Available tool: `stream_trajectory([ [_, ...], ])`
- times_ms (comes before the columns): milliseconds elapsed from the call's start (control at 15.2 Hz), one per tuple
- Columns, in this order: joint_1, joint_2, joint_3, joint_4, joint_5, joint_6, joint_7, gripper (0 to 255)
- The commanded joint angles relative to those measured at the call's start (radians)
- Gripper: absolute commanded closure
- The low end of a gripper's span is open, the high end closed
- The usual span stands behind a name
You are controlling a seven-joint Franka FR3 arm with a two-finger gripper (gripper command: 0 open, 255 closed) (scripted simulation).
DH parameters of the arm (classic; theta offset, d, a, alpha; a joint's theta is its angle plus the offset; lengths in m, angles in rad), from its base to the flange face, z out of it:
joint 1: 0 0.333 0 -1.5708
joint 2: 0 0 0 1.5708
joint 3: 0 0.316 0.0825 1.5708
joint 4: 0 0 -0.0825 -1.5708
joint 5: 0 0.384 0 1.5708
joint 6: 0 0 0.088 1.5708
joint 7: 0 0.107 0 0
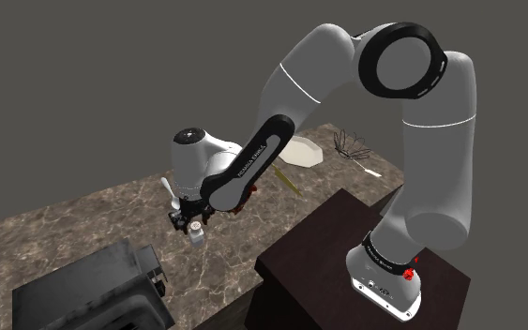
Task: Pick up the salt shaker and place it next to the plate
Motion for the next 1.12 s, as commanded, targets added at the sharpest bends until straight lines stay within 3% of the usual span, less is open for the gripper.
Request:
stream_trajectory([
  [0, 0.000, 0.000, 0.000, 0.000, 0.000, 0.000, 0.000, 255],
  [528, 0.000, 0.000, 0.000, 0.000, 0.000, 0.000, 0.000, 255],
  [1056, -0.036, -0.094, 0.047, -0.014, 0.058, -0.077, -0.039, 255],
])
